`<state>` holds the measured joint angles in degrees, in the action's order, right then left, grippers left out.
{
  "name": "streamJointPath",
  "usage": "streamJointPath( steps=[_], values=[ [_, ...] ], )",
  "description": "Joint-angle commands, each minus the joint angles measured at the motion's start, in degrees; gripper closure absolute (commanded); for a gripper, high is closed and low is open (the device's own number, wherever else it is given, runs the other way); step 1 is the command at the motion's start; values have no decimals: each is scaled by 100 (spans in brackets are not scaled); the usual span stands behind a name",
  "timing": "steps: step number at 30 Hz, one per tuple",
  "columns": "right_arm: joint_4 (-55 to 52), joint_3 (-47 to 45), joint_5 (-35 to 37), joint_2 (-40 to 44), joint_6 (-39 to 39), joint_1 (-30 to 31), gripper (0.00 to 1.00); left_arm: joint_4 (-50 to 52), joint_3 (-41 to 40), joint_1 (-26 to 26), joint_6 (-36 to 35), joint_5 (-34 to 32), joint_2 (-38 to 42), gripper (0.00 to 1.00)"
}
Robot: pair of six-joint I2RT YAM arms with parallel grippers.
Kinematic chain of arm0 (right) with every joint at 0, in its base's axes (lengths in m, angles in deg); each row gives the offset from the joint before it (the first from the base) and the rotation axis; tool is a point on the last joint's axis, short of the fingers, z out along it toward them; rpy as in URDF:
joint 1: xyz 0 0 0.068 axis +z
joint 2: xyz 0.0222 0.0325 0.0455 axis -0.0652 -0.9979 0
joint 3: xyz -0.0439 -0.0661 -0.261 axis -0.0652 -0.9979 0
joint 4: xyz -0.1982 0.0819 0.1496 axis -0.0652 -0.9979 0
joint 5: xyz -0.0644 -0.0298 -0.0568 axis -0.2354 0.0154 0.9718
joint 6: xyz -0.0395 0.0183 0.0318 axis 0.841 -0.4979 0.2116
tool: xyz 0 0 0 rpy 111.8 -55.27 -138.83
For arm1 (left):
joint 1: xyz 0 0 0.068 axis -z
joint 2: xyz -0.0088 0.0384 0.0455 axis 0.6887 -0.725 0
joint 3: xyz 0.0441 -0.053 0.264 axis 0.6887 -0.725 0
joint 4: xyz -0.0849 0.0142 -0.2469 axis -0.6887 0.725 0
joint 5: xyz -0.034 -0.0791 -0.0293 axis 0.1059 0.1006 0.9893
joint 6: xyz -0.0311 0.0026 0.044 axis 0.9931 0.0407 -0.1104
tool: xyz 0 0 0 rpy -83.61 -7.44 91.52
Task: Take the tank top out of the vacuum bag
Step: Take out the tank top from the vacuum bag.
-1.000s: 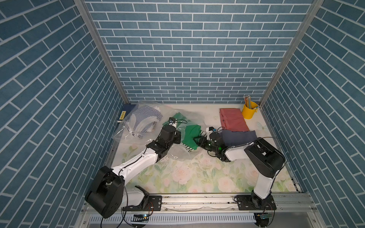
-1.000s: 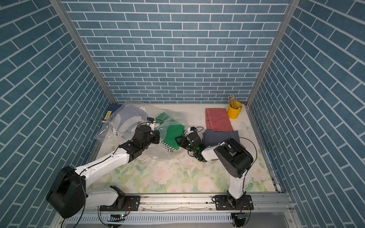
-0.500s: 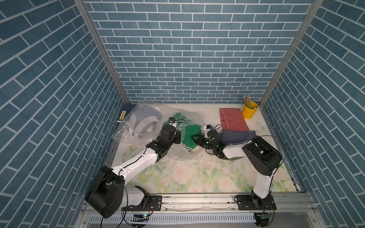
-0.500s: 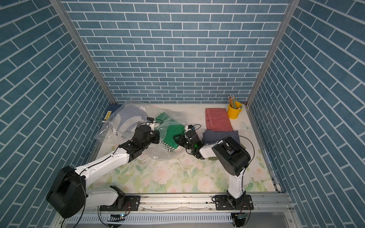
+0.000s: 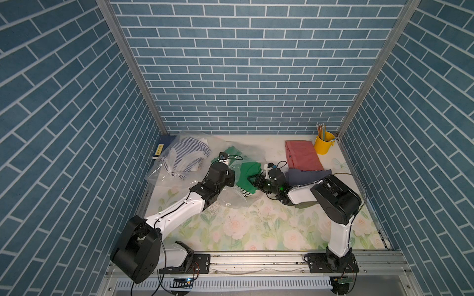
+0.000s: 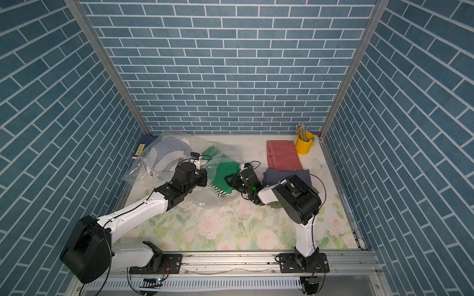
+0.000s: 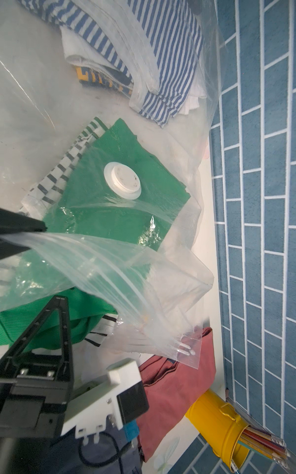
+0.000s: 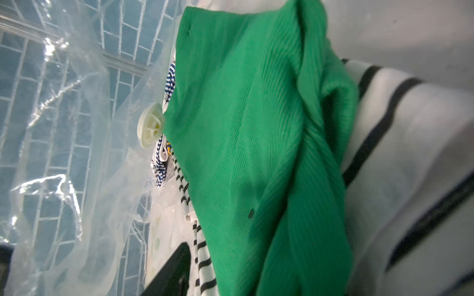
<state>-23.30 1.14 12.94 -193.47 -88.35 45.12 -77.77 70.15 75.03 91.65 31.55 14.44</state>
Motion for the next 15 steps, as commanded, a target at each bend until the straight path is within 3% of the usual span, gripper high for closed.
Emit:
streamJointPath(
  steps=[1, 4, 12, 15],
  values=[
    [-138, 226, -84, -265, 3, -72, 37, -39, 73, -59, -37, -44, 2, 100],
    [-137, 347, -135, -432, 29, -160, 40, -43, 73, -65, -42, -51, 4, 100],
    [-910, 1035, -353, -404, 707, -289, 100, -48, 64, -66, -42, -48, -4, 100],
    [-1248, 1230, -404, -110, 1007, -289, 100, -48, 70, -59, -43, -43, -10, 100]
  ],
)
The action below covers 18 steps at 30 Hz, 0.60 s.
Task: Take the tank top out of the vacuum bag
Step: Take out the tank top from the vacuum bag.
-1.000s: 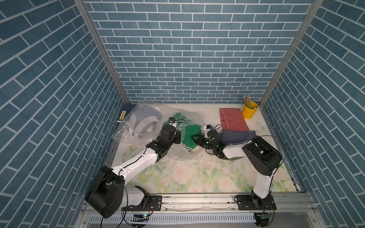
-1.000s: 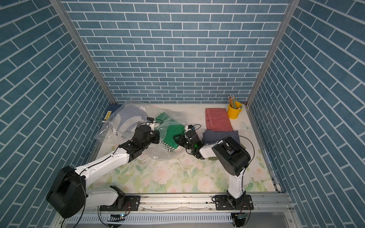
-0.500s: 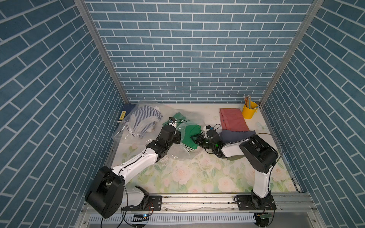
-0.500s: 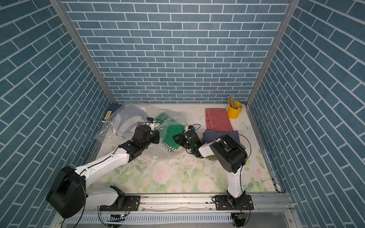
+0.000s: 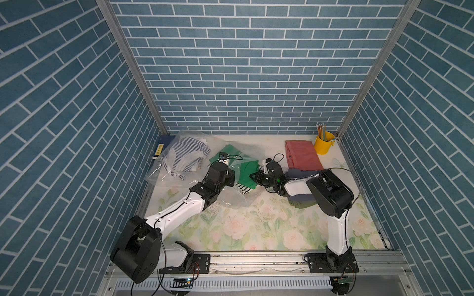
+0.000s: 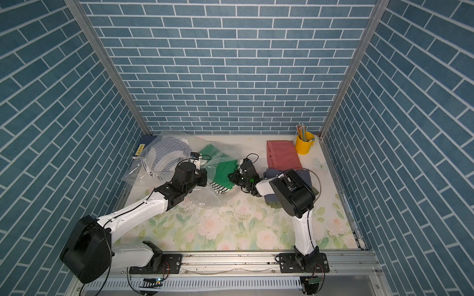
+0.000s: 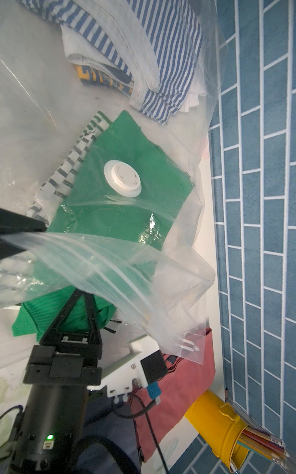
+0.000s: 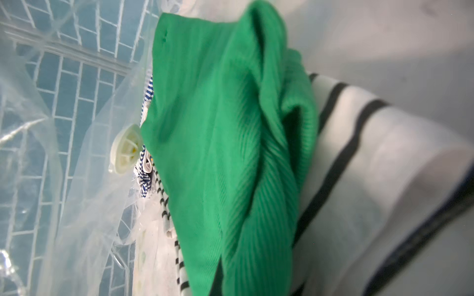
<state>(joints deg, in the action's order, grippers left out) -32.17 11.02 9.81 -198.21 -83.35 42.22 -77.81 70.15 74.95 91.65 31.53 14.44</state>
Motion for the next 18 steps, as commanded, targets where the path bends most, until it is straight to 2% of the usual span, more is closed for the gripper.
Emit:
streamJointPath(
  steps=[1, 7, 10, 12, 18],
  values=[
    [-384, 248, -118, 476, 554, 2, 100, -43, 68, -56, -42, -36, -8, 100],
    [-636, 179, -70, 1129, 752, 2, 100, -43, 73, -55, -37, -41, -3, 100],
    [-753, 169, -132, 1264, 842, 2, 94, -47, 73, -51, -28, -17, -3, 100],
    [-839, 156, -168, 1332, 897, 6, 100, -43, 73, -54, -32, -6, -4, 100],
    [-859, -145, -115, 1753, 898, 3, 100, -35, 73, -56, -32, -36, 18, 100]
  ],
)
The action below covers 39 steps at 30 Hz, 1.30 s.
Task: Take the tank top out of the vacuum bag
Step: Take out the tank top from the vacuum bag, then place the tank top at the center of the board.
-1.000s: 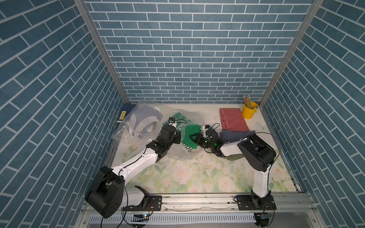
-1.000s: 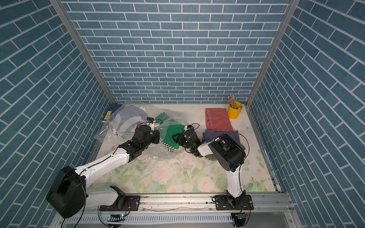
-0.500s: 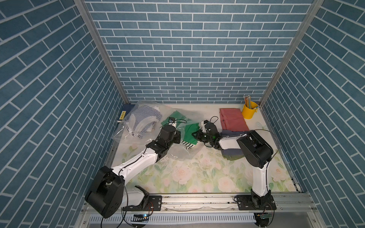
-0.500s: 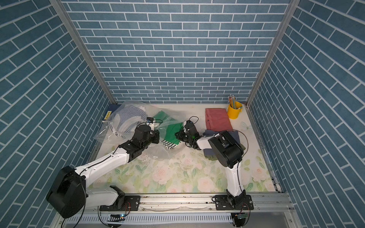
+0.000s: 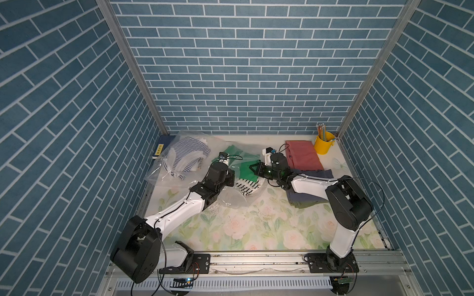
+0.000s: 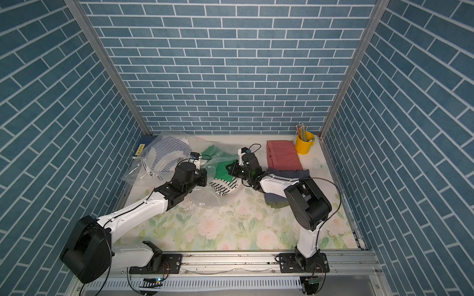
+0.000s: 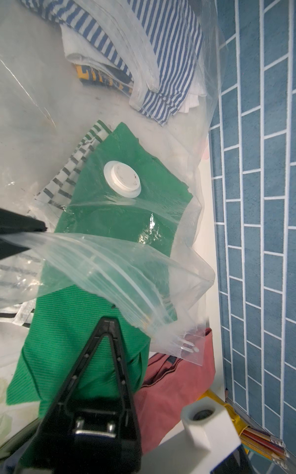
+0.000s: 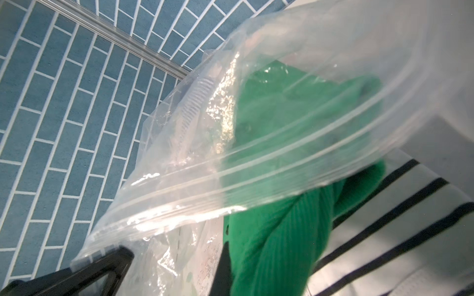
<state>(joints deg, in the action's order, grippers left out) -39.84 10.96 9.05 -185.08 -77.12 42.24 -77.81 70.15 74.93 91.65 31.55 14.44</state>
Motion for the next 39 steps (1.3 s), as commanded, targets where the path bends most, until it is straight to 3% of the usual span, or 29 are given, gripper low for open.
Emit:
streamJointPath(
  steps=[1, 12, 21, 29, 39],
  values=[
    [-98, -209, -35, 535, 278, 0, 100, -39, 73, -54, -34, -42, 12, 100],
    [-742, -1098, 269, 2158, 558, 0, 100, -27, 99, -81, -37, 31, -29, 100],
    [-2490, -1132, 740, 3288, 1053, -18, 100, -2, 125, -125, -46, 37, -32, 100],
    [-5005, 164, 1198, 3941, 1990, -62, 100, 36, 143, -265, -50, 16, 23, 100],
    [-7647, 2591, 854, 3319, 2826, 86, 100, 53, 168, -465, -50, 54, 44, 100]
  ],
)
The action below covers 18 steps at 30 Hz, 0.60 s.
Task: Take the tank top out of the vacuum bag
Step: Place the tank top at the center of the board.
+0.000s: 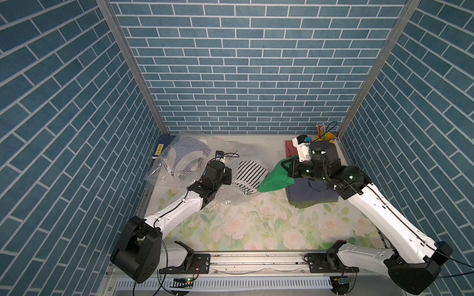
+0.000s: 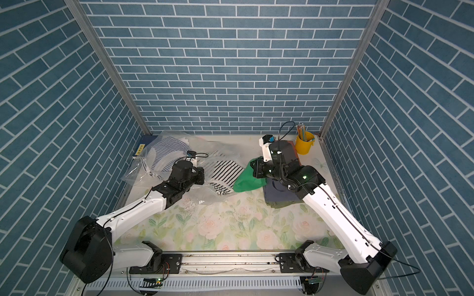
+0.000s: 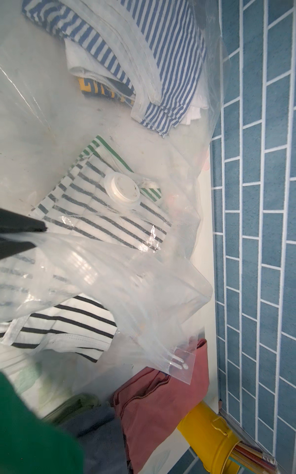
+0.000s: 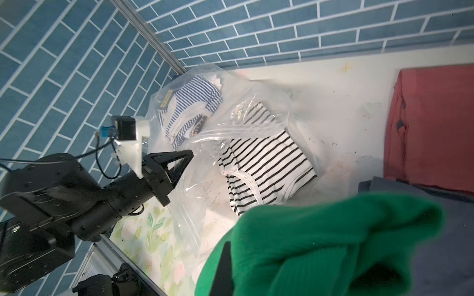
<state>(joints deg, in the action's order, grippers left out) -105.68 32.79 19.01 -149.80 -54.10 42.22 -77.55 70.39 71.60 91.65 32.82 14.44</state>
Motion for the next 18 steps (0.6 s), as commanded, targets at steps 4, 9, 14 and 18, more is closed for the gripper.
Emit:
streamJointPath(
  steps=[4, 9, 14, 18],
  values=[
    [-1501, 701, -307, -434, 563, 446, 100, 36, 144, -245, -42, -98, 58, 100],
    [-1199, 561, -743, -462, 483, 1045, 100, 36, 145, -338, -15, -53, 40, 100],
    [-994, -275, -842, -39, 330, 1147, 100, -14, 136, -389, 63, 102, -3, 100],
    [-1400, -1357, -260, 228, -92, 845, 100, -32, 146, -448, 101, 187, -45, 100]
  ],
)
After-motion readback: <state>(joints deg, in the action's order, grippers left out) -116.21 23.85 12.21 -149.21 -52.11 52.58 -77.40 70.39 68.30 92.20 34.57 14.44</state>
